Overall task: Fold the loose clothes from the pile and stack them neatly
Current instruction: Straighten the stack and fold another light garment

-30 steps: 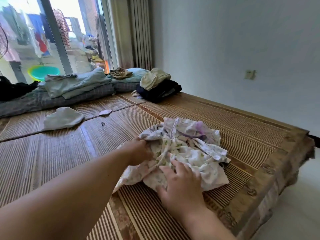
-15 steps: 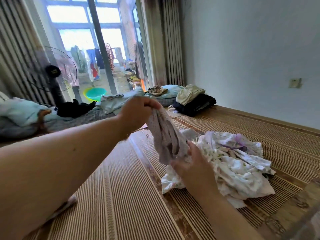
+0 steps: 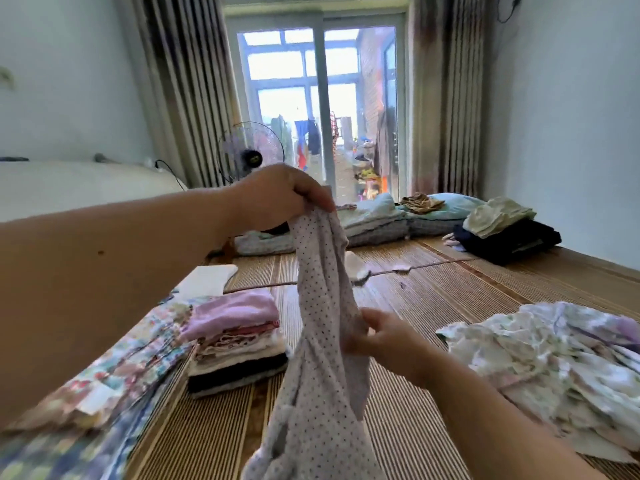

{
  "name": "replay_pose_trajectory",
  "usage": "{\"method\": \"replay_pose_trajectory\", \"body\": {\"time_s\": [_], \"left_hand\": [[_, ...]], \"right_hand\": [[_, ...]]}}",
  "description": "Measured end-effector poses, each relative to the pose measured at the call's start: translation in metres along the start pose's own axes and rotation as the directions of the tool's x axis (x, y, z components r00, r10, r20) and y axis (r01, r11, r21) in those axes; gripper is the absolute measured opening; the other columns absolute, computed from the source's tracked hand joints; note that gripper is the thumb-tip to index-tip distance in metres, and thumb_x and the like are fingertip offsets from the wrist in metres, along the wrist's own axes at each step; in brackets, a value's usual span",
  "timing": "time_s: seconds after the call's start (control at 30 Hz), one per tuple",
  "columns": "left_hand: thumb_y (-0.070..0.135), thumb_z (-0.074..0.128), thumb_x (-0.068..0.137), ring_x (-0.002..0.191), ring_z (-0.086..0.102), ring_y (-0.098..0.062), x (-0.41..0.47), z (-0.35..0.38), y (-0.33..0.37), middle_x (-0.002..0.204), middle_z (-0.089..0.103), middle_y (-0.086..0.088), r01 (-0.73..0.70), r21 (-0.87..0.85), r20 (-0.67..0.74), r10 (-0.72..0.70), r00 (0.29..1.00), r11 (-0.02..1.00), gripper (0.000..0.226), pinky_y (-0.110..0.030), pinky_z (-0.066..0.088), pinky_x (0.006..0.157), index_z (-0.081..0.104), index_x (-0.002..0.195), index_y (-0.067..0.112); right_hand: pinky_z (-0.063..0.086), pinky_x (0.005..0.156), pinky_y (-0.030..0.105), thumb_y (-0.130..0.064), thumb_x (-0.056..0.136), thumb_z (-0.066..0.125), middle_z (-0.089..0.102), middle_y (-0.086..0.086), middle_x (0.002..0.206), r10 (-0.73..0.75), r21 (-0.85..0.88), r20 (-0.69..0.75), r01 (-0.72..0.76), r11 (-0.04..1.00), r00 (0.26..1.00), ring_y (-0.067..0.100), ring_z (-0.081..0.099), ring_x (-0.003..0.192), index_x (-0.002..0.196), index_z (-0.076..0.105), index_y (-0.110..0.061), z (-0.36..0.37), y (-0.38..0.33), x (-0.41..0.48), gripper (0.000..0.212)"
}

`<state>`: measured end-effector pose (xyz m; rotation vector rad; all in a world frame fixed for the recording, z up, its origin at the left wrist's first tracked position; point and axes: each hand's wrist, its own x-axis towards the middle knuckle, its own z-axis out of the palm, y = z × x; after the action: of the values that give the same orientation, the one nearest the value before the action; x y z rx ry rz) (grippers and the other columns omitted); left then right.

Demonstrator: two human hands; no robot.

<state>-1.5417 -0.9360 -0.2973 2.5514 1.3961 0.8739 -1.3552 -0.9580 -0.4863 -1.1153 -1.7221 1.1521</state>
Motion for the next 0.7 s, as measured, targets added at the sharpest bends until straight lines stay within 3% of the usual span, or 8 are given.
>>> {"method": "replay_pose_trajectory", "body": {"time_s": [0.1, 0.2, 0.3, 0.37, 0.47, 0.57, 0.63, 0.7], "left_hand": [[0.001, 0.056, 0.088, 0.07, 0.058, 0.01, -0.03, -0.03, -0.016, 0.087, 0.068, 0.02, -0.001, -0.005, 0.002, 0.001, 1.0, 1.0, 0.045, -0.002, 0.038, 0.058, 0.071, 0.078, 0.043], [0.001, 0.051, 0.089, 0.086, 0.058, -0.004, -0.054, -0.052, -0.035, 0.1, 0.065, 0.012, 0.03, 0.124, 0.003, -0.03, 1.0, 0.992, 0.046, -0.01, 0.04, 0.065, 0.067, 0.089, 0.044], [0.002, 0.048, 0.09, 0.08, 0.053, -0.005, -0.078, -0.06, -0.066, 0.095, 0.056, 0.014, 0.179, 0.162, 0.047, -0.189, 0.981, 0.97, 0.044, -0.016, 0.04, 0.068, 0.06, 0.114, 0.038], [0.004, 0.049, 0.092, 0.076, 0.056, -0.015, -0.095, -0.056, -0.089, 0.092, 0.059, 0.004, 0.322, 0.079, 0.136, -0.33, 0.934, 0.944, 0.036, -0.026, 0.046, 0.064, 0.062, 0.111, 0.032], [-0.001, 0.05, 0.089, 0.069, 0.051, -0.023, -0.115, -0.041, -0.114, 0.081, 0.057, -0.009, 0.416, 0.079, 0.23, -0.423, 0.876, 0.906, 0.026, -0.025, 0.041, 0.048, 0.063, 0.092, 0.022], [0.014, 0.051, 0.067, 0.067, 0.047, -0.02, -0.13, -0.025, -0.119, 0.075, 0.051, -0.01, 0.422, 0.073, 0.269, -0.426, 0.864, 0.903, 0.008, -0.028, 0.036, 0.056, 0.056, 0.074, 0.012], [0.018, 0.046, 0.053, 0.073, 0.053, -0.02, -0.134, -0.017, -0.115, 0.076, 0.057, -0.009, 0.41, 0.027, 0.318, -0.397, 0.861, 0.912, 0.021, -0.032, 0.04, 0.066, 0.059, 0.069, 0.012], [0.019, 0.049, 0.055, 0.08, 0.059, -0.022, -0.136, -0.008, -0.103, 0.083, 0.063, -0.011, 0.411, -0.106, 0.395, -0.341, 0.853, 0.905, 0.025, -0.036, 0.045, 0.074, 0.067, 0.072, 0.016]], "right_hand": [[0.051, 0.061, 0.015, -0.014, 0.084, 0.071, 0.07, 0.005, 0.077, 0.004, -0.054, 0.038, -0.002, 0.999, 0.999, 0.003, 0.064, 0.065, 0.078, 0.069, -0.006, 0.038, -0.009, 0.008, 0.011], [0.035, 0.043, 0.011, -0.013, 0.085, 0.07, 0.057, -0.008, 0.054, -0.06, -0.098, -0.127, 0.048, 0.994, 0.99, -0.003, 0.046, 0.043, 0.07, 0.065, -0.001, 0.041, -0.022, 0.013, 0.02], [0.042, 0.048, 0.014, -0.015, 0.081, 0.074, 0.062, -0.003, 0.06, -0.139, -0.1, -0.225, 0.119, 0.988, 0.964, 0.006, 0.055, 0.053, 0.075, 0.068, 0.001, 0.027, -0.042, 0.011, 0.018], [0.043, 0.047, 0.011, -0.019, 0.079, 0.076, 0.065, -0.008, 0.059, -0.17, -0.182, -0.252, 0.126, 0.975, 0.953, 0.001, 0.059, 0.052, 0.074, 0.071, -0.012, 0.017, -0.056, 0.01, 0.01], [0.038, 0.046, 0.005, -0.028, 0.077, 0.077, 0.065, -0.015, 0.06, -0.212, -0.369, -0.265, 0.105, 0.924, 0.941, -0.009, 0.057, 0.054, 0.077, 0.072, -0.02, 0.004, -0.075, 0.012, 0.01], [0.038, 0.052, 0.01, -0.032, 0.077, 0.077, 0.067, -0.016, 0.069, -0.218, -0.458, -0.221, 0.096, 0.884, 0.95, -0.007, 0.06, 0.065, 0.083, 0.073, -0.024, -0.001, -0.09, 0.013, 0.011], [0.039, 0.061, 0.015, -0.025, 0.082, 0.073, 0.068, -0.013, 0.082, -0.227, -0.492, -0.2, 0.103, 0.865, 0.953, 0.0, 0.06, 0.076, 0.09, 0.073, -0.024, 0.0, -0.097, 0.013, 0.008], [0.043, 0.068, 0.02, -0.01, 0.086, 0.067, 0.067, -0.006, 0.086, -0.214, -0.416, -0.187, 0.12, 0.901, 0.959, 0.008, 0.059, 0.08, 0.087, 0.072, -0.022, 0.005, -0.102, 0.012, 0.013]]}}
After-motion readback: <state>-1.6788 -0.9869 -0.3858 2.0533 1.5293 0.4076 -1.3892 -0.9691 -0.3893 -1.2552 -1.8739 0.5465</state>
